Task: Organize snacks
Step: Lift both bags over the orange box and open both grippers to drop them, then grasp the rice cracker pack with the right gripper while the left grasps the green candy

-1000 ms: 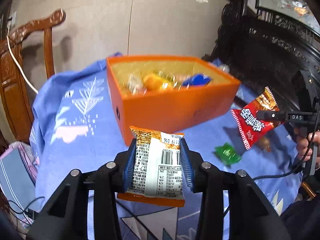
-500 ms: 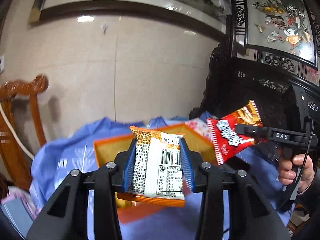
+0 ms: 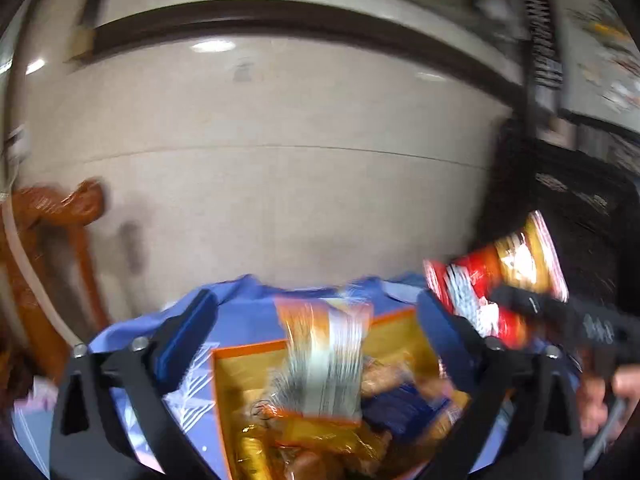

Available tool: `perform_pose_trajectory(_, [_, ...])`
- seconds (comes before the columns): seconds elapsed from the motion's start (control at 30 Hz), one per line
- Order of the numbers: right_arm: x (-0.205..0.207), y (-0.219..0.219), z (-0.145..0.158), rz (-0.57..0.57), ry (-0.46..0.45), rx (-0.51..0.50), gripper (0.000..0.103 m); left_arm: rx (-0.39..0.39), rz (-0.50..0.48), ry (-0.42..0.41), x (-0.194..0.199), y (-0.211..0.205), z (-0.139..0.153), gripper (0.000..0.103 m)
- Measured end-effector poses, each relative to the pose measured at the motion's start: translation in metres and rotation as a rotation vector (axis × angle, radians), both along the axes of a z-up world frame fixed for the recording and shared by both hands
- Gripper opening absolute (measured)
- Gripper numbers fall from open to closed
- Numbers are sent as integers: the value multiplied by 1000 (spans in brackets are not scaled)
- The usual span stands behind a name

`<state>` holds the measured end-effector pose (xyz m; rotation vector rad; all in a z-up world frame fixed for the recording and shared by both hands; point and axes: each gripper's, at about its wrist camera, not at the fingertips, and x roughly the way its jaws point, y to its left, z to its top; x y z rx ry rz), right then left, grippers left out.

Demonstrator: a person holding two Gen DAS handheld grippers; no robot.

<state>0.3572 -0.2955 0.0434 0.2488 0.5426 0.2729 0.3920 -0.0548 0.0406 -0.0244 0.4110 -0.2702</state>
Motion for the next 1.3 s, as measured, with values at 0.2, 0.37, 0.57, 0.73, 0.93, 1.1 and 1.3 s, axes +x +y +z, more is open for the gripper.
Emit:
perform_pose_trajectory(0.2, [-40,-14,-13,-54,-21,-14,99,-102,12,171,-1,11,-26,99])
perform_pose_trajectory(0.37, [-87,-32,-28,-97,11,-63,99,-74,23,166,-45,8,-45,99])
perform_pose_trajectory(0.57, [-144,-40,-73,-101,87,-95,99,-29,44,253,-104,-7,-84,99])
perform_pose_trajectory(0.73, [-176,-45,-118,-70,244,-167,99,6,39,364,-135,-28,-117,99])
perform_pose_trajectory(0.93, [-200,-54,-139,-76,286,-200,99,51,43,401,-161,-50,-135,99])
perform_pose_trajectory(1.1, [-194,-56,-157,-71,320,-281,99,75,54,427,-169,-62,-143,99])
perform_pose_trajectory(1.3, [-178,-55,-184,-61,364,-314,99,79,70,482,-176,-66,-162,99])
